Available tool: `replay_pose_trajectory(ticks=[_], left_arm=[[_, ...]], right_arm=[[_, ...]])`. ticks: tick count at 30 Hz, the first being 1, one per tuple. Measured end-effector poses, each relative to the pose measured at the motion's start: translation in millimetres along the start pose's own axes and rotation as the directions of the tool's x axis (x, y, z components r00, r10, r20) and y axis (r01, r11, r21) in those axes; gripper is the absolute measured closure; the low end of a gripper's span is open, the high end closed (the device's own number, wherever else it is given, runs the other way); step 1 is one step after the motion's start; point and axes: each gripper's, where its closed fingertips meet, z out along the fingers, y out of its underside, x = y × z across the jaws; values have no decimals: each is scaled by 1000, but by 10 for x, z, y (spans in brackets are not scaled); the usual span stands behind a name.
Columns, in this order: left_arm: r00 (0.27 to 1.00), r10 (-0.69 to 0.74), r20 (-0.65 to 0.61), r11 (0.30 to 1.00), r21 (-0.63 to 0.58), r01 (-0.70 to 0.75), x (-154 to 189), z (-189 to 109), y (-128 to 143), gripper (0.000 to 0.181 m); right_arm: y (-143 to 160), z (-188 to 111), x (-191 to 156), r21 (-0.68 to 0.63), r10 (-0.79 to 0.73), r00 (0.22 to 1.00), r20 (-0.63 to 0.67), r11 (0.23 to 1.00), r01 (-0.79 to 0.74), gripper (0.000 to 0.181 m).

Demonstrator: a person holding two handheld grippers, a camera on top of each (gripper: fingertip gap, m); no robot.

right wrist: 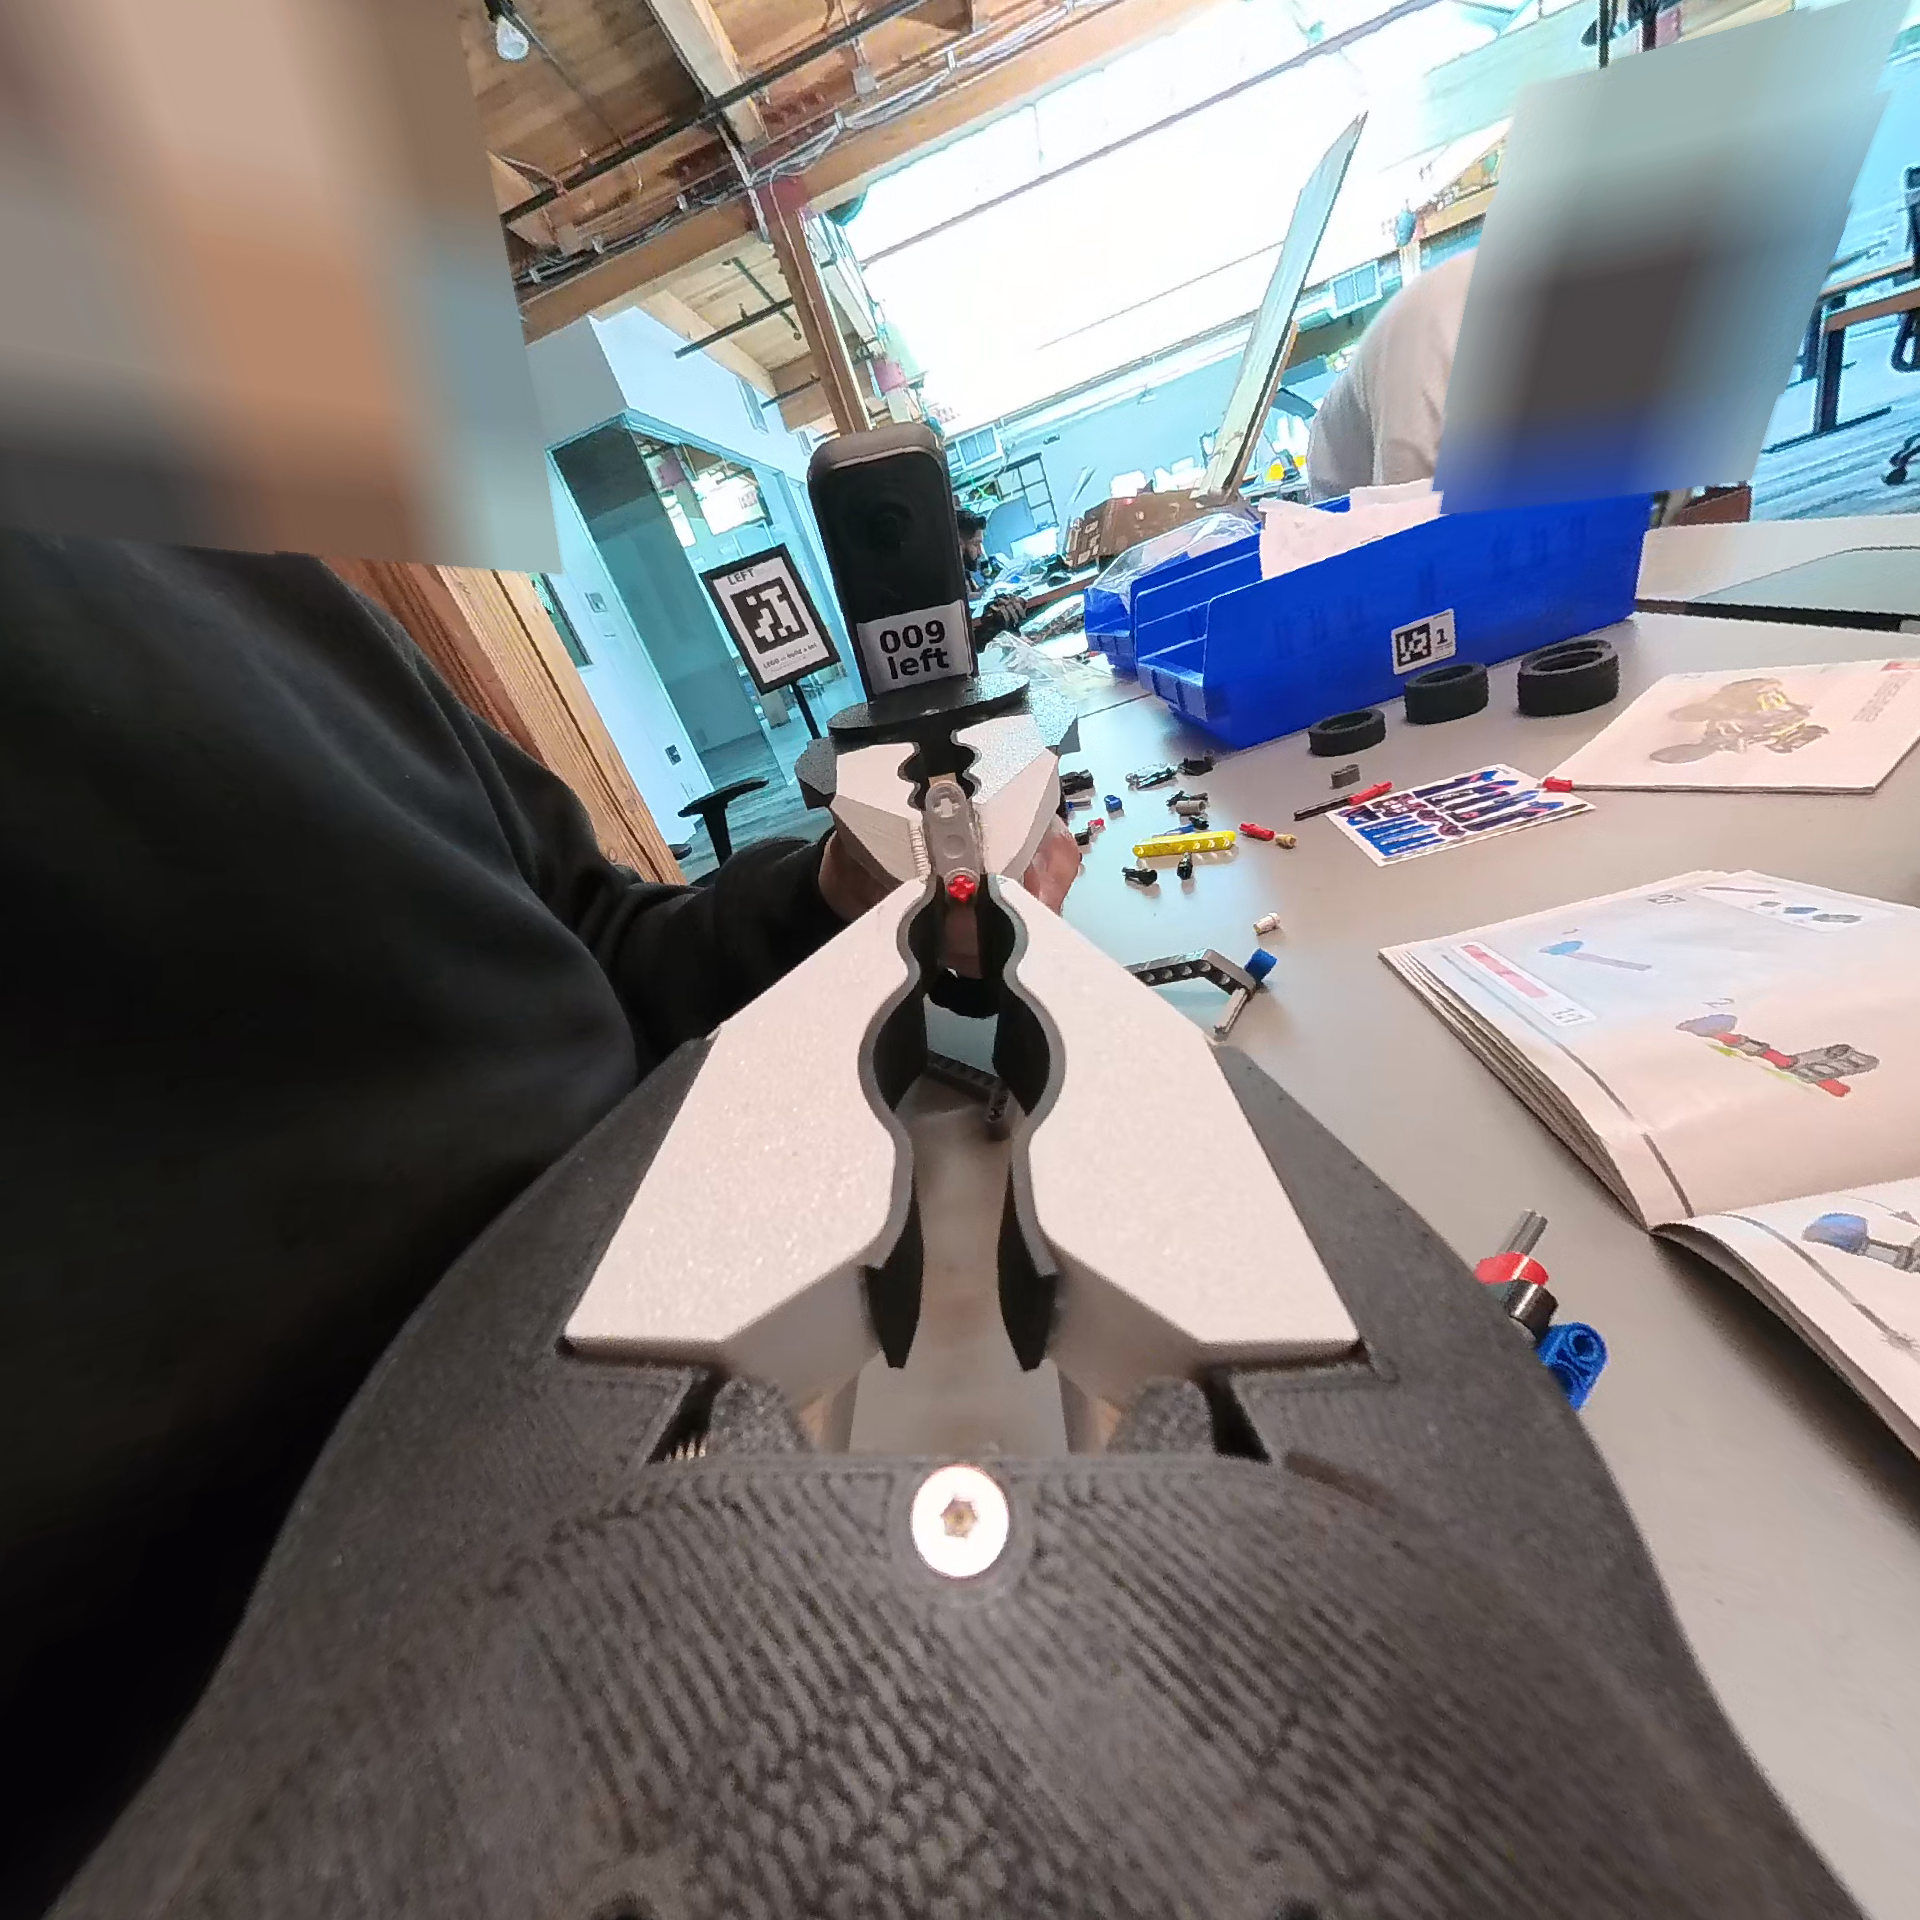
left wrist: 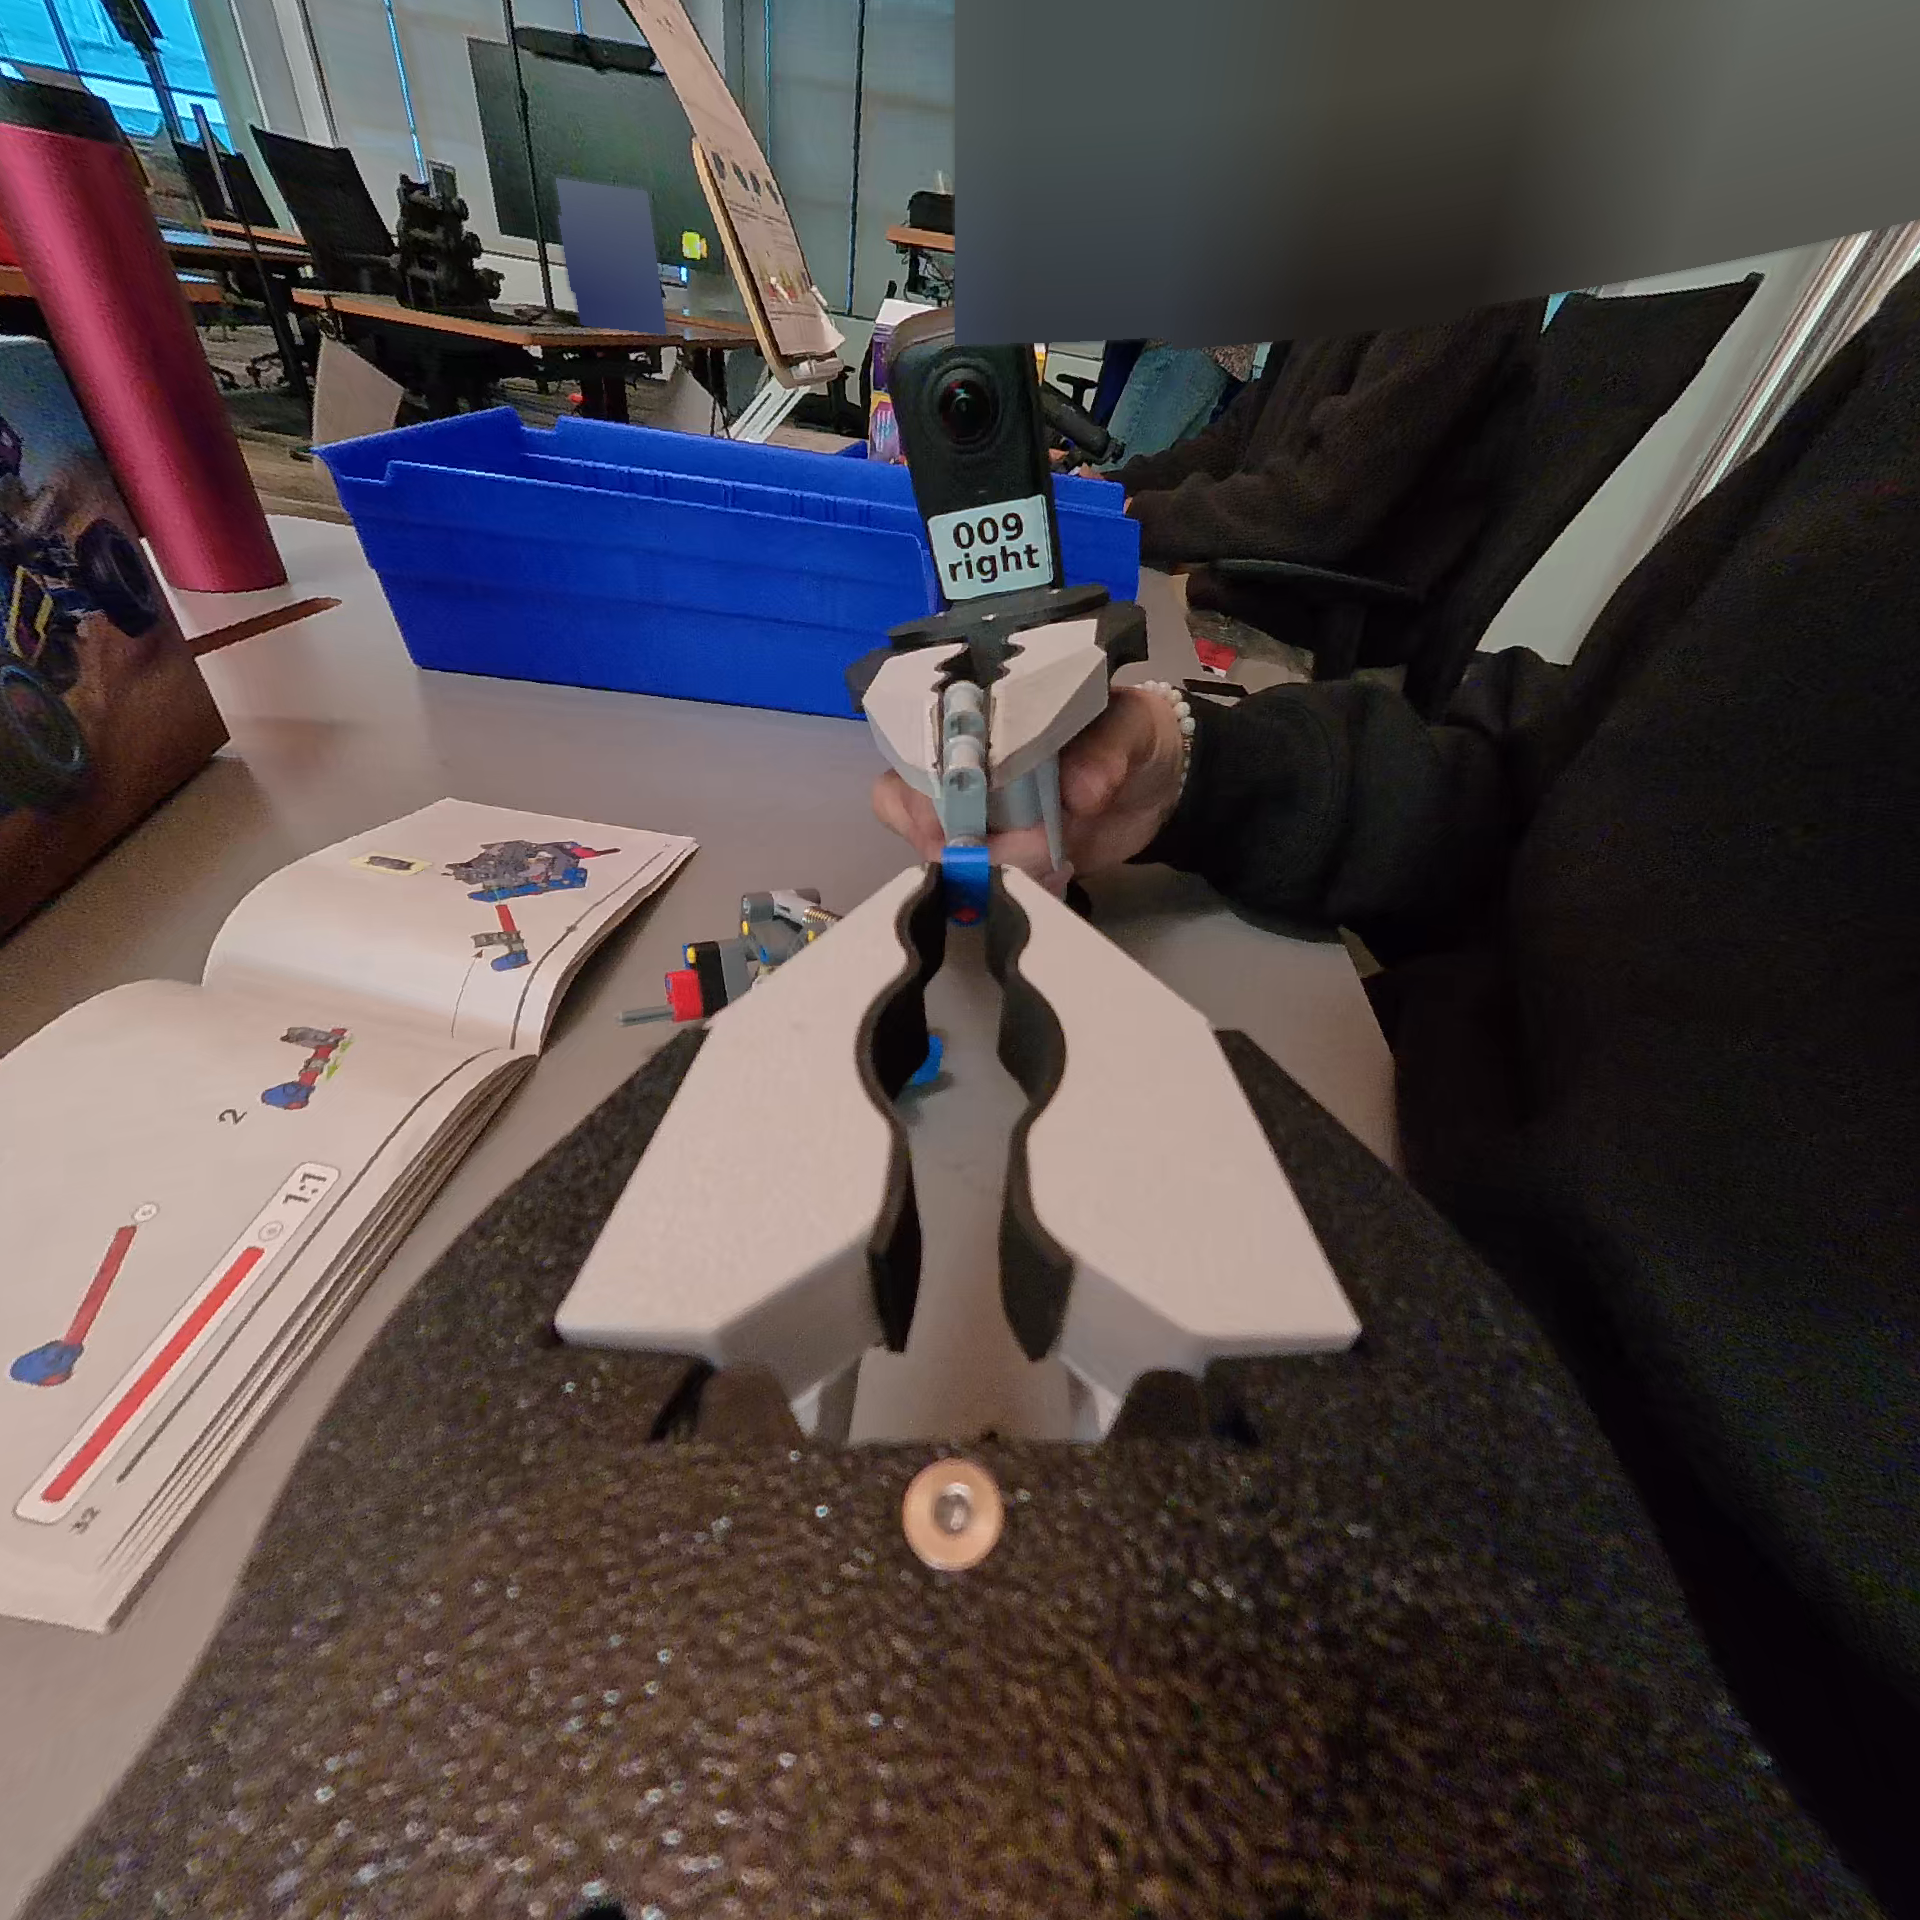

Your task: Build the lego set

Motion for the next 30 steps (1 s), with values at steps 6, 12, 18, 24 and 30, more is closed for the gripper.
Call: replay_pose_trajectory(ticks=[6,12,18,24,30], left_arm=[[1000,-5,2,1000,-2,5,-1,3,6,177],[1000,6,17,1000,-19,-5,-13,-4,10,177],[1000,-9,14,1000,-12,9,-16,-11,18,177],[1000,-16,12,1000,-3,16,-11,-3,10,177],[1000,-15,13,1000,2,15,-13,-4,2,177]], right_arm=[[-2,-3,3,0,-6,1000,-1,1000,6,177],[3,2,13,-7,-10,1000,-1,1000,10,176],[15,12,27,-16,-2,1000,-4,1000,2,176],[10,10,25,-13,1,1000,1,1000,-1,176],[5,16,24,-7,12,1000,6,1000,-12,176]])
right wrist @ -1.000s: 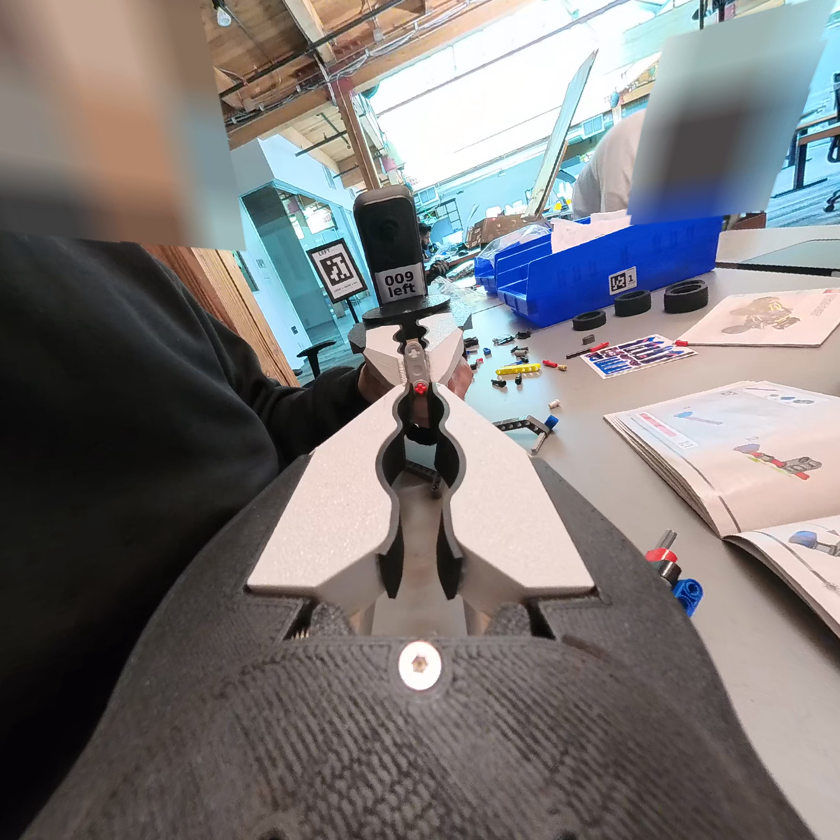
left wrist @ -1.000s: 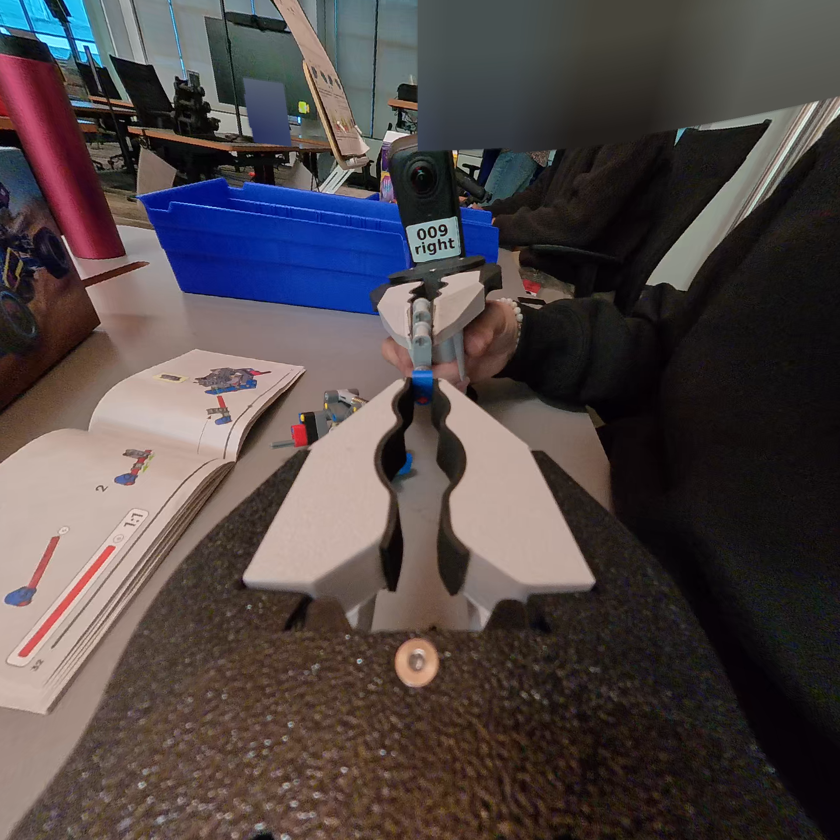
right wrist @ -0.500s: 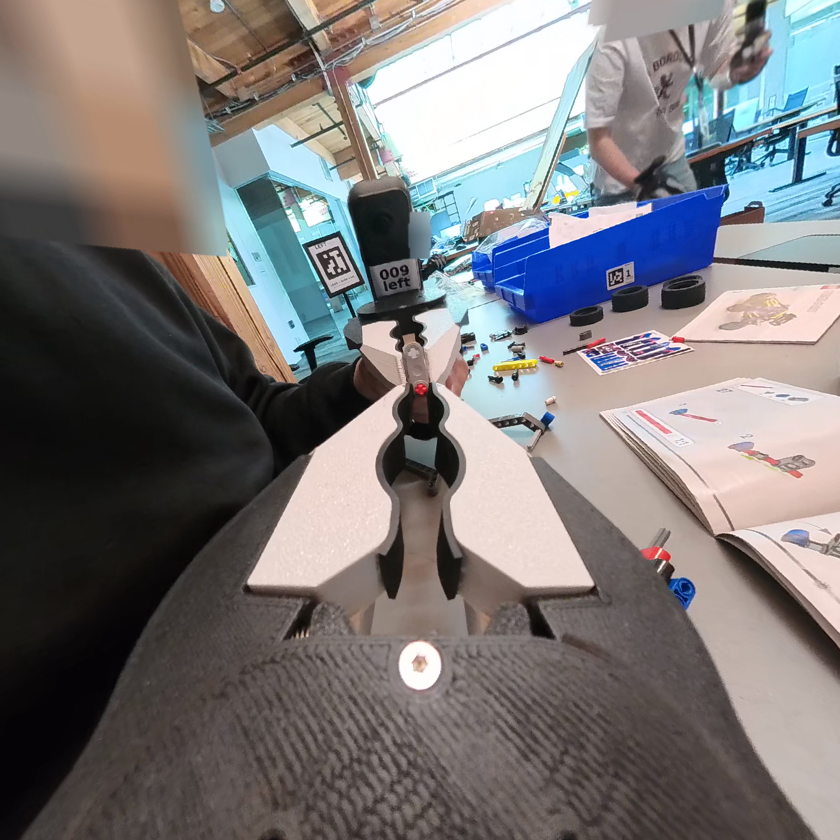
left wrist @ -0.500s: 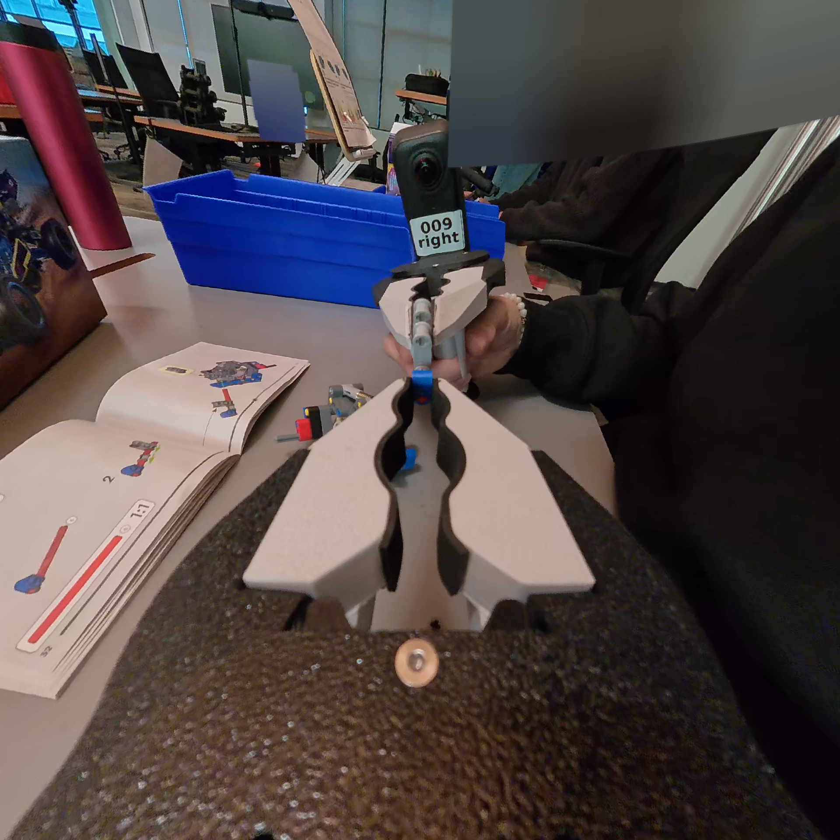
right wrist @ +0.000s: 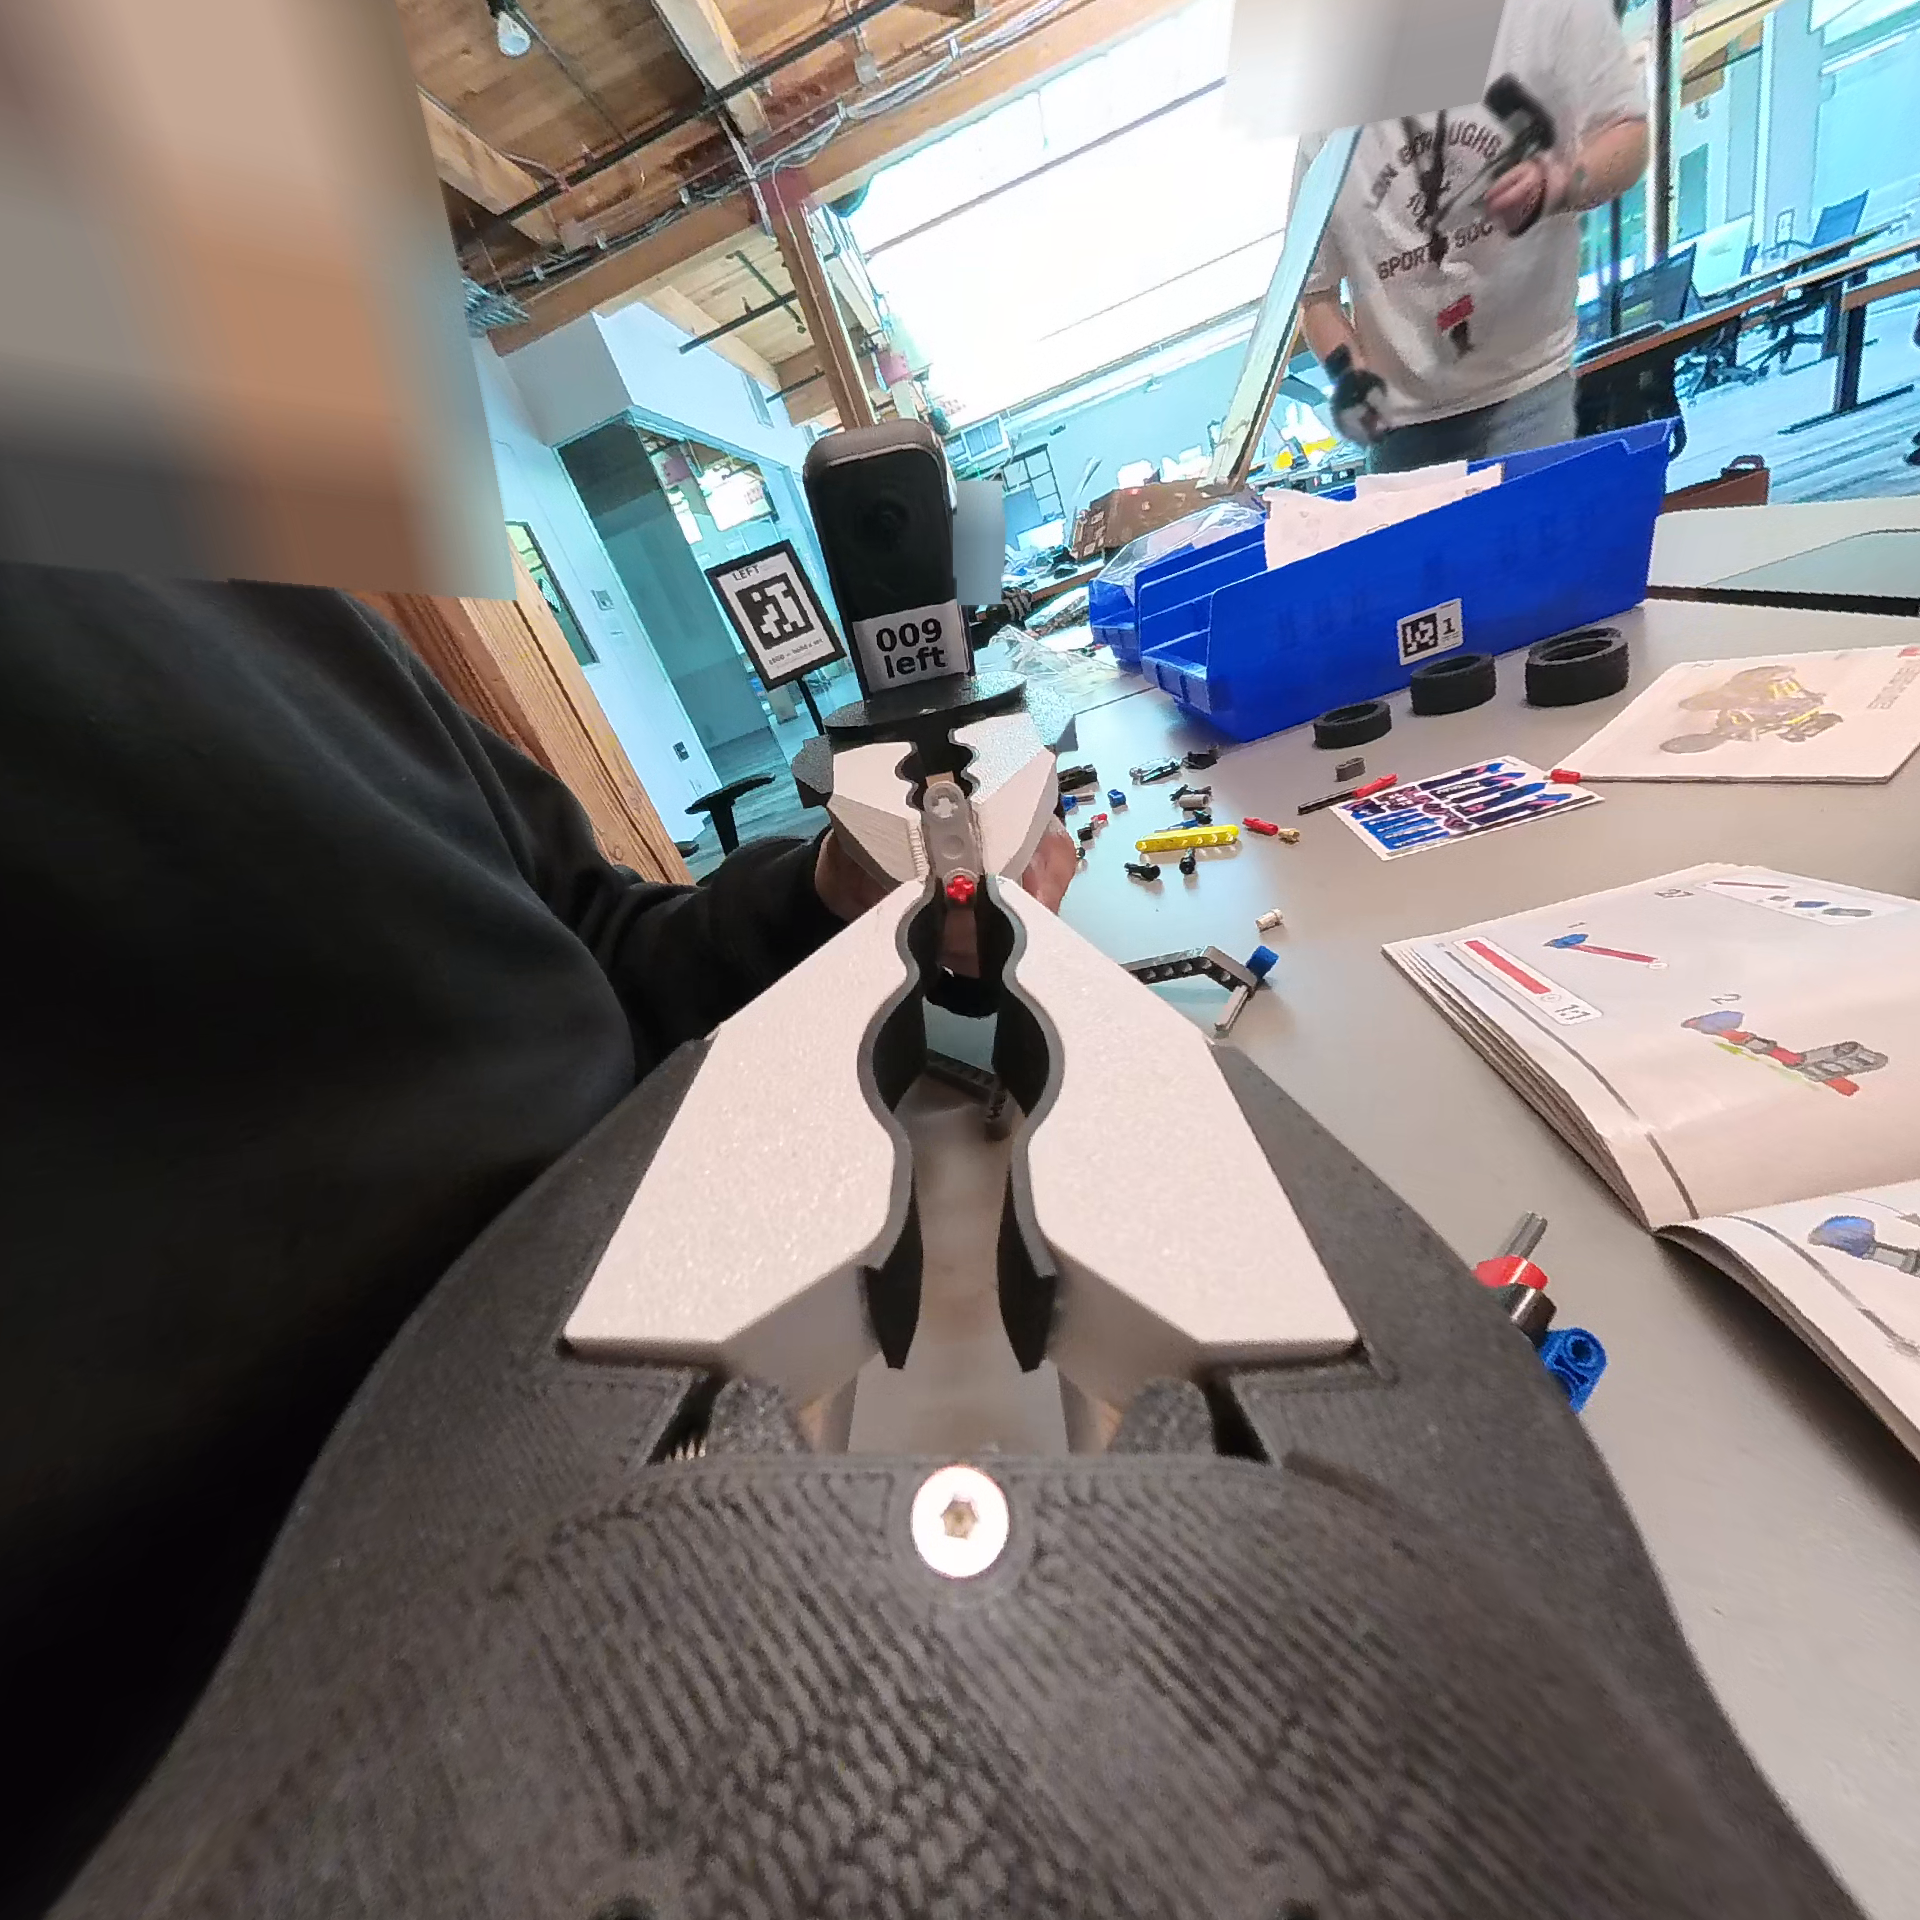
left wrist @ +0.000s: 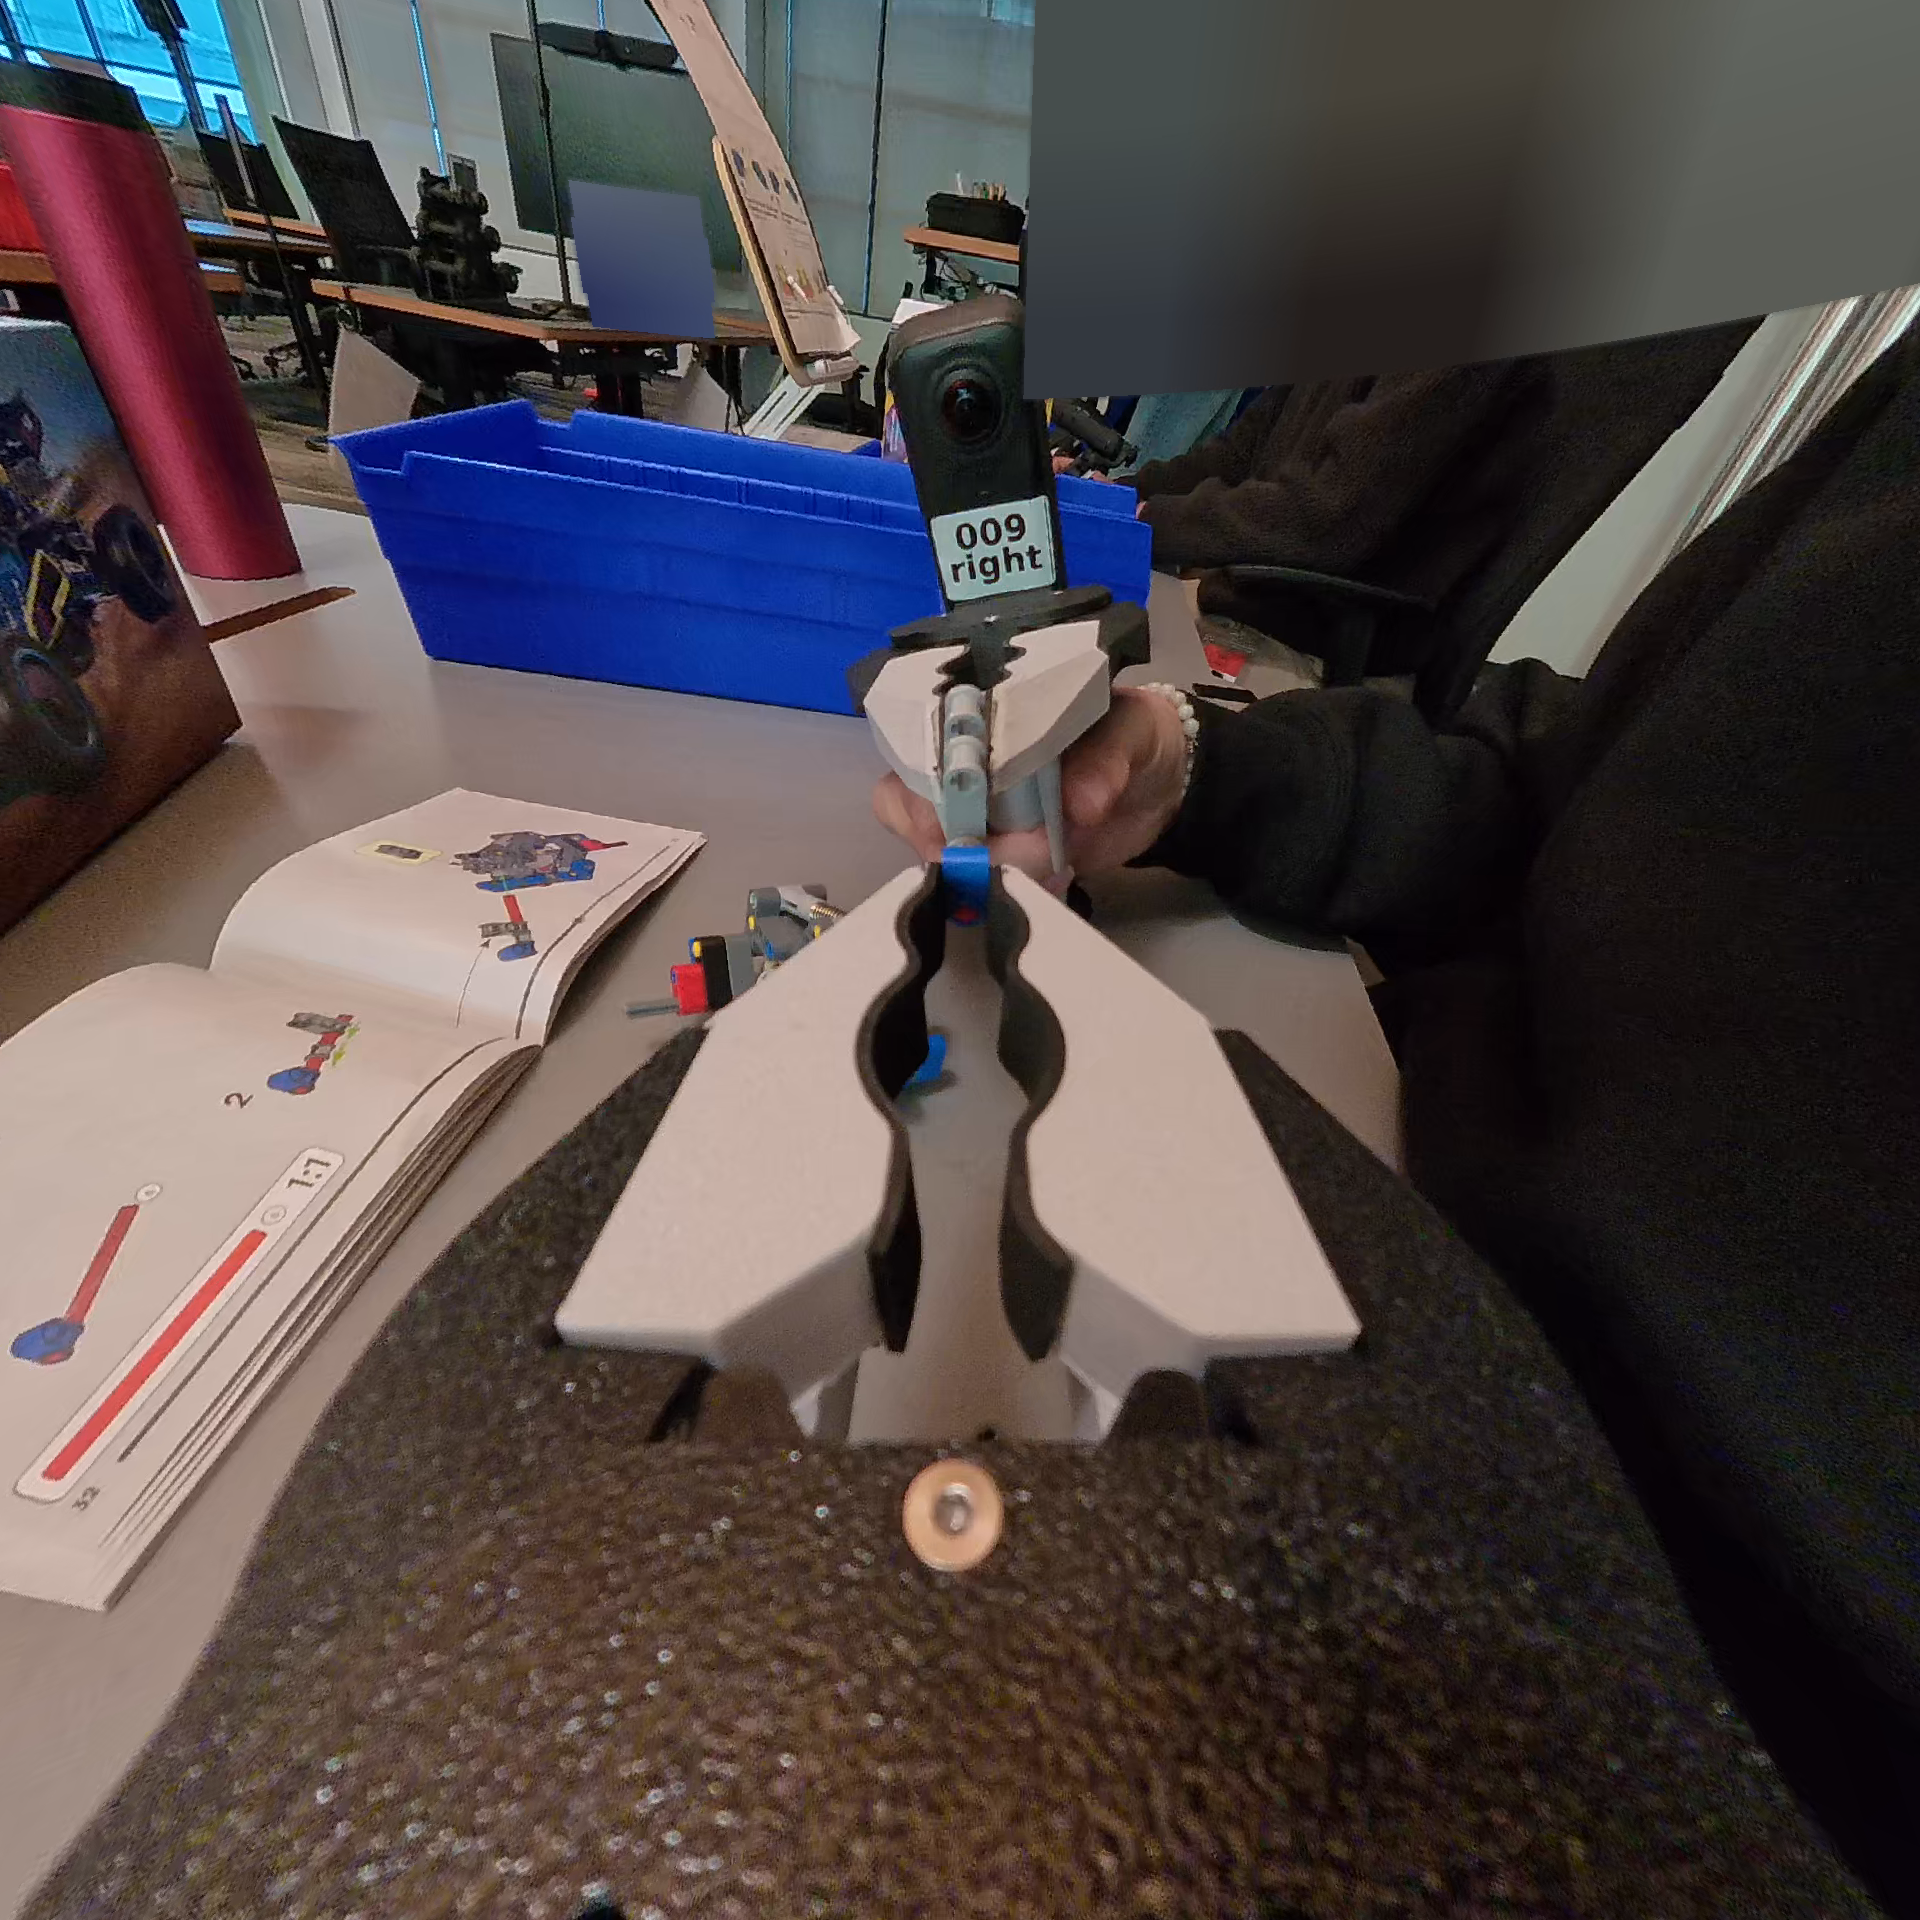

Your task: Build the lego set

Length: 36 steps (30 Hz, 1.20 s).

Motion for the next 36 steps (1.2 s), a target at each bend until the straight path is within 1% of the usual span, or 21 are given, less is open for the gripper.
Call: replay_pose_trajectory(ticks=[7,9,11,13,15,17,19,21,22,25,27,28,30,31,33,36], left_arm=[[1000,-11,-5,1000,7,11,5,15,-12,177],[998,-66,-2,998,2,66,-7,36,-16,177],[985,-170,-7,985,-8,170,-25,45,-16,177],[968,-253,4,967,-25,253,-56,37,4,177],[959,-282,19,959,-35,283,-77,19,18,177],[964,-266,20,962,-56,266,-59,16,30,177],[968,-250,27,965,-78,251,-50,27,47,176],[967,-254,33,964,-78,255,-55,34,47,177],[966,-255,37,963,-78,257,-65,29,54,177],[962,-270,39,960,-65,272,-80,19,45,176],[966,-252,57,966,-51,255,-110,18,35,176],[968,-243,65,968,-42,246,-125,14,30,174],[968,-242,64,969,-32,245,-136,4,23,158],[968,-242,72,969,-37,245,-152,-1,32,154],[974,-217,69,974,-50,221,-144,-6,42,150],[982,-181,48,982,-50,183,-94,7,22,150]], right_arm=[[-21,-8,-13,17,15,1000,22,1000,-16,176],[-42,-26,12,33,39,999,23,999,-39,177],[-59,-42,20,46,54,998,29,997,-56,176],[-96,-75,83,77,70,998,-6,995,-70,171],[-121,-128,147,96,83,996,-42,992,-78,172],[-110,-157,183,80,72,995,-73,995,-66,173],[-63,-135,174,35,47,996,-82,998,-44,169],[-16,-94,137,-3,27,997,-69,1000,-27,172],[-3,-84,130,-14,20,997,-69,1000,-21,177],[9,-76,123,-24,11,998,-69,1000,-13,178],[7,-79,118,-22,10,998,-68,1000,-11,178],[18,-75,119,-27,23,997,-67,999,-25,178],[33,-68,136,-23,76,995,-70,997,-78,178],[37,-66,128,-17,111,992,-53,994,-112,178],[45,-71,166,-6,171,984,-59,985,-171,178],[83,-71,192,-12,245,968,-54,969,-246,178]])
